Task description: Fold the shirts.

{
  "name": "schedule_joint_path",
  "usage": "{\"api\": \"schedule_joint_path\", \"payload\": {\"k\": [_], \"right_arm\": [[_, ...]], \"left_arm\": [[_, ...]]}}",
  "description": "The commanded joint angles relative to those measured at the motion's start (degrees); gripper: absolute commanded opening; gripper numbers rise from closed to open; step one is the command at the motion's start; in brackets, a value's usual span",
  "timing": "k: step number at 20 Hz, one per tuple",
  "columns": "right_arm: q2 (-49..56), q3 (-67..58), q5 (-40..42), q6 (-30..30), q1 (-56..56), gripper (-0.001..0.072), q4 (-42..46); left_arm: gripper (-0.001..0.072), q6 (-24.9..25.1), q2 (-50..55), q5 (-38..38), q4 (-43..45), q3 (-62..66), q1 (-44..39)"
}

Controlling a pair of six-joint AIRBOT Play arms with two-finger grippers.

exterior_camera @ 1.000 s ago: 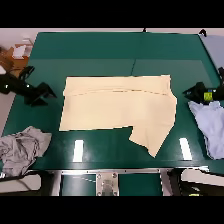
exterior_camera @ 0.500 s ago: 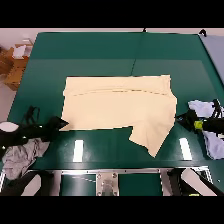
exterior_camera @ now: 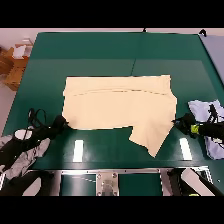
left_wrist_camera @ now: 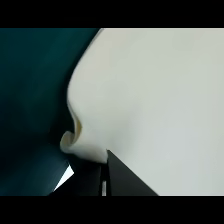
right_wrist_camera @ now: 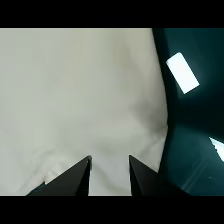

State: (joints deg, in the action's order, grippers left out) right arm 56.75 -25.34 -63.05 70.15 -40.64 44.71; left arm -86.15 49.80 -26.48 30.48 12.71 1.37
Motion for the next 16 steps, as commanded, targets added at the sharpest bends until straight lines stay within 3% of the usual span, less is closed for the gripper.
{"api": "schedule_joint_path", "payload": {"k": [1, 2, 11, 13, 15, 16], "right_arm": [[-0.04, 2.19, -0.46, 3.91, -0.02, 0.0408, 5.14], [-0.02, 3.28, -0.17, 5.73, -0.02, 0.0472, 7.06], [3.48, 8.9, 1.51, 6.23, 9.07, 0.0458, 3.02], [3.41, 9.42, 0.87, 6.38, 12.07, 0.0301, 2.67], [3.39, 8.96, 0.42, 6.34, 12.46, 0.0015, 3.04], [3.34, 8.09, -0.2, 6.36, 12.44, 0.0018, 3.58]], "left_arm": [[0.0025, 0.28, -0.2, 0.0, -0.72, 1.46, -1.01], [0.0025, 1.14, -0.2, -0.26, -0.74, 2.1, -1.01], [0.0024, 1.18, -0.2, -1.29, 1.07, 2.95, -1.01], [0.0024, 1.16, -0.2, -4.04, 1.25, 2.95, -1.01], [0.0023, 1.11, -0.33, -6.73, 1.33, 2.97, -0.52], [0.0023, 1.09, -0.33, -9.33, 1.66, 3.15, 0.44]]}}
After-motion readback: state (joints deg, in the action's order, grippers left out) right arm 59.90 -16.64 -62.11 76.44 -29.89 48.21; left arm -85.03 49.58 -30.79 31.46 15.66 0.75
